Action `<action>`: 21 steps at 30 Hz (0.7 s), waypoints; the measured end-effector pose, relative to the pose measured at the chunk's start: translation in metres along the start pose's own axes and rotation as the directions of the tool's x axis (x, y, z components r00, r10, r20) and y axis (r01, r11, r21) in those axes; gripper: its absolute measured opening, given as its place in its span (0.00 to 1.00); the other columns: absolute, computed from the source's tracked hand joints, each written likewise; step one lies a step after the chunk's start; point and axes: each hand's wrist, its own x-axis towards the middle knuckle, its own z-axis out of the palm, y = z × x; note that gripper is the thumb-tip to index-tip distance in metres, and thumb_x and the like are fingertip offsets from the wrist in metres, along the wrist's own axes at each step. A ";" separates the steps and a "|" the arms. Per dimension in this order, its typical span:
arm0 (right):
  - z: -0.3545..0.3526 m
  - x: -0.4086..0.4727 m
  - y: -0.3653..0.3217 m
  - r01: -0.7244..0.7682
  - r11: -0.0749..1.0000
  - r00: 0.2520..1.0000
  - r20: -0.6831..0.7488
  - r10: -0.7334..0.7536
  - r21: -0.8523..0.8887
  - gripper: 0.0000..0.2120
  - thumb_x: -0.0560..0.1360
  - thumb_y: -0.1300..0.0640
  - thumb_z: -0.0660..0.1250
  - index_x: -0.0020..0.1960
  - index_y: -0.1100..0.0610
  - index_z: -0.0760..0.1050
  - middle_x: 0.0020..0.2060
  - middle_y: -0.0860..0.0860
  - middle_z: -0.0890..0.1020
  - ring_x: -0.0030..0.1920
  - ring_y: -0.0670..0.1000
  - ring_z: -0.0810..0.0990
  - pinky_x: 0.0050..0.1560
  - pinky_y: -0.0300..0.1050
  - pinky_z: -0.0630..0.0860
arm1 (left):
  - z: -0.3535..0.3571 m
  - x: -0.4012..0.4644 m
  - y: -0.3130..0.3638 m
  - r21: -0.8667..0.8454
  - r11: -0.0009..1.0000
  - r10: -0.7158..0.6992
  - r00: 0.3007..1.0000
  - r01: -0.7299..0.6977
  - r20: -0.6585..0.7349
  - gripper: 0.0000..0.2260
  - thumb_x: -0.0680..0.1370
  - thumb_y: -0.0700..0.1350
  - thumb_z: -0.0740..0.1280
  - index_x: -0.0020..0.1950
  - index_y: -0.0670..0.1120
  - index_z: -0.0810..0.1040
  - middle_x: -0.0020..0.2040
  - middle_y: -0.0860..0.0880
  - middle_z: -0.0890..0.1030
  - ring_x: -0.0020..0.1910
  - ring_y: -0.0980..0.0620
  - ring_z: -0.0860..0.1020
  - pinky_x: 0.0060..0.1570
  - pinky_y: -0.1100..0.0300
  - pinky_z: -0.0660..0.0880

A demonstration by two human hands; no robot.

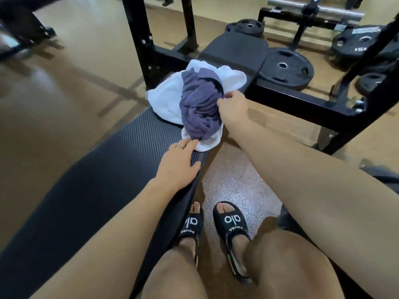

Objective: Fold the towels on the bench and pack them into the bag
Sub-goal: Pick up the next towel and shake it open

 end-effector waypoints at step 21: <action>-0.112 -0.229 -0.097 0.841 0.524 0.532 -0.032 -0.846 0.135 0.07 0.74 0.70 0.60 0.48 0.64 0.75 0.36 0.44 0.75 0.39 0.41 0.72 0.43 0.32 0.67 | -0.155 -0.130 0.095 -0.199 0.974 -0.030 0.808 -0.110 -0.589 0.16 0.77 0.47 0.69 0.63 0.47 0.72 0.61 0.48 0.70 0.50 0.57 0.69 0.47 0.65 0.64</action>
